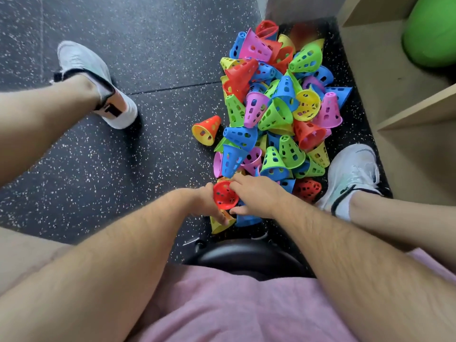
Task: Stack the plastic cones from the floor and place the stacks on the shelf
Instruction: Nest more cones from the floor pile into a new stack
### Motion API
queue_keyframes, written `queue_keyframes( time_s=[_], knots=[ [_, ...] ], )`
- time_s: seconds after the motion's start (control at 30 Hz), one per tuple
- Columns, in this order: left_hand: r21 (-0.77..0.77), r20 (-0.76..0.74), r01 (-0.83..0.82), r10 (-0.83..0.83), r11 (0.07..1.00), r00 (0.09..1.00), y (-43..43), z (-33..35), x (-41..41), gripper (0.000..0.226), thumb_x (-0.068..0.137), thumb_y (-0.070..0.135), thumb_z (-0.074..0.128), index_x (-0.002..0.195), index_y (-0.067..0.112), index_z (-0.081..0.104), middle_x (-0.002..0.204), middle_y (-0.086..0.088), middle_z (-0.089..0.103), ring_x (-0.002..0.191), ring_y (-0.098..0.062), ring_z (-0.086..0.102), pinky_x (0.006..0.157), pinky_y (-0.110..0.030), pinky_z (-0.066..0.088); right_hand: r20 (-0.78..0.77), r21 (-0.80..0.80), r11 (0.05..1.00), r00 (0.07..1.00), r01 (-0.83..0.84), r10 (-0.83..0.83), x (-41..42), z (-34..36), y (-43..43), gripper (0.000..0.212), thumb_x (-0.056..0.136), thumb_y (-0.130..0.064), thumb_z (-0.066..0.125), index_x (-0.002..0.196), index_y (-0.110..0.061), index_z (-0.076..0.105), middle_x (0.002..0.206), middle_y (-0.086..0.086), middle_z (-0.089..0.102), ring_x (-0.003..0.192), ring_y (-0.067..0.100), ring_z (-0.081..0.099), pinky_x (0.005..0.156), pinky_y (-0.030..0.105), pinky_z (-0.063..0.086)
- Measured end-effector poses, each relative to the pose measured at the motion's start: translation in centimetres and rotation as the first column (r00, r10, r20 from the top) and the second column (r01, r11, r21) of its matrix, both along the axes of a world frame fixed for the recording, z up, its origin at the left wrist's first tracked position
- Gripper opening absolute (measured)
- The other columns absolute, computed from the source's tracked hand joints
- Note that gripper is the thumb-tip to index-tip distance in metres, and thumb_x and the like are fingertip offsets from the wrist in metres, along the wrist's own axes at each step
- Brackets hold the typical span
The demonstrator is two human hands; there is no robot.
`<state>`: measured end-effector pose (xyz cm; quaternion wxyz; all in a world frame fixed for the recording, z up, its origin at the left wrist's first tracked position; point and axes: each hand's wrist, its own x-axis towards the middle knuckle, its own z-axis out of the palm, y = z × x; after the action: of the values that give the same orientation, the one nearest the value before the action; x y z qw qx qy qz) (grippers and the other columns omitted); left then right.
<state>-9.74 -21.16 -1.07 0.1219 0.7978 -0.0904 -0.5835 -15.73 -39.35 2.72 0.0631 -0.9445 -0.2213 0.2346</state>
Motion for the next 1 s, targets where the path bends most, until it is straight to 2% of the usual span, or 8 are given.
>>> queue_keyframes(
  time_s=[0.1, 0.27, 0.37, 0.47, 0.57, 0.7, 0.83, 1.0],
  knots=[
    [-0.043, 0.023, -0.046, 0.047, 0.998, 0.999, 0.8, -1.6, -0.5, 0.109, 0.021, 0.058, 0.097, 0.117, 0.026, 0.057, 0.112, 0.002, 0.069, 0.101, -0.018, 0.069, 0.099, -0.042, 0.058, 0.036, 0.018, 1.000, 0.999, 0.000, -0.001, -0.1, -0.5, 0.3, 0.054, 0.089, -0.058, 0.059, 0.119, -0.014, 0.054, 0.114, 0.001, 0.052, 0.098, 0.021, 0.058, 0.064, 0.033, 0.037],
    [-0.099, 0.048, -0.111, 0.116, 0.989, 0.992, 2.2, -0.7, -1.3, 0.100, 0.047, 0.052, 0.090, 0.132, 0.026, 0.044, 0.121, 0.003, 0.063, 0.108, -0.015, 0.064, 0.100, -0.039, 0.054, 0.081, 0.078, 0.996, 0.996, 0.042, -0.049, 0.4, 0.5, -0.5, 0.054, 0.091, -0.065, 0.052, 0.113, -0.015, 0.057, 0.105, -0.001, 0.051, 0.083, 0.019, 0.052, 0.062, 0.033, 0.037],
    [-0.102, 0.007, -0.210, 0.212, 0.972, 0.977, 3.1, 0.8, -0.1, 0.076, 0.075, 0.044, 0.082, 0.138, 0.029, 0.041, 0.117, -0.001, 0.059, 0.098, -0.016, 0.060, 0.080, -0.031, 0.050, 0.183, 0.210, 0.975, 0.976, 0.078, -0.118, 0.9, 1.4, -1.0, 0.055, 0.094, -0.067, 0.039, 0.106, -0.017, 0.059, 0.092, -0.002, 0.048, 0.067, 0.017, 0.040, 0.055, 0.034, 0.038],
    [-0.102, -0.032, -0.367, 0.366, 0.925, 0.930, 4.4, 2.6, 1.6, 0.072, 0.059, 0.058, 0.071, 0.123, 0.027, 0.063, 0.114, -0.007, 0.067, 0.084, -0.019, 0.061, 0.079, -0.032, 0.053, 0.214, 0.324, 0.937, 0.954, 0.133, -0.210, 1.7, 1.8, -0.8, 0.049, 0.098, -0.062, 0.033, 0.101, -0.021, 0.058, 0.090, -0.003, 0.046, 0.067, 0.015, 0.040, 0.052, 0.036, 0.043],
    [-0.159, -0.091, -0.566, 0.559, 0.809, 0.824, 5.3, 3.5, 2.8, 0.055, 0.072, 0.057, 0.064, 0.110, 0.017, 0.070, 0.094, -0.006, 0.064, 0.076, -0.021, 0.059, 0.081, -0.035, 0.054, 0.170, 0.417, 0.871, 0.920, 0.258, -0.354, 3.1, 1.9, 0.0, 0.045, 0.099, -0.062, 0.033, 0.107, -0.025, 0.058, 0.097, -0.004, 0.049, 0.077, 0.017, 0.051, 0.060, 0.037, 0.048],
    [-0.261, -0.198, -0.809, 0.791, 0.526, 0.578, 4.8, 4.4, 3.0, 0.037, 0.091, 0.045, 0.061, 0.109, 0.014, 0.068, 0.094, -0.011, 0.062, 0.088, -0.028, 0.060, 0.079, -0.033, 0.055, 0.059, 0.569, 0.719, 0.853, 0.399, -0.519, 5.9, 1.8, 1.4, 0.041, 0.099, -0.060, 0.037, 0.108, -0.027, 0.060, 0.101, -0.006, 0.052, 0.085, 0.012, 0.053, 0.068, 0.033, 0.045],
    [-0.341, -0.293, -0.841, 0.803, 0.419, 0.519, 4.2, 4.6, 3.0, 0.041, 0.090, 0.053, 0.057, 0.110, 0.018, 0.067, 0.104, -0.010, 0.069, 0.088, -0.031, 0.062, 0.083, -0.037, 0.054, -0.007, 0.661, 0.628, 0.840, 0.411, -0.542, 6.3, 1.5, 3.1, 0.033, 0.101, -0.044, 0.051, 0.103, -0.014, 0.066, 0.117, 0.003, 0.056, 0.107, 0.017, 0.054, 0.090, 0.031, 0.044],
    [-0.413, -0.338, -0.842, 0.801, 0.346, 0.494, 4.0, 5.1, 3.1, 0.048, 0.101, 0.058, 0.050, 0.120, 0.018, 0.068, 0.106, -0.010, 0.070, 0.086, -0.027, 0.066, 0.083, -0.038, 0.054, -0.060, 0.550, 0.697, 0.854, 0.460, -0.516, 5.6, 2.1, 2.7, 0.040, 0.098, -0.055, 0.047, 0.124, -0.025, 0.053, 0.115, -0.005, 0.059, 0.113, 0.016, 0.053, 0.096, 0.040, 0.046]
  ],
)
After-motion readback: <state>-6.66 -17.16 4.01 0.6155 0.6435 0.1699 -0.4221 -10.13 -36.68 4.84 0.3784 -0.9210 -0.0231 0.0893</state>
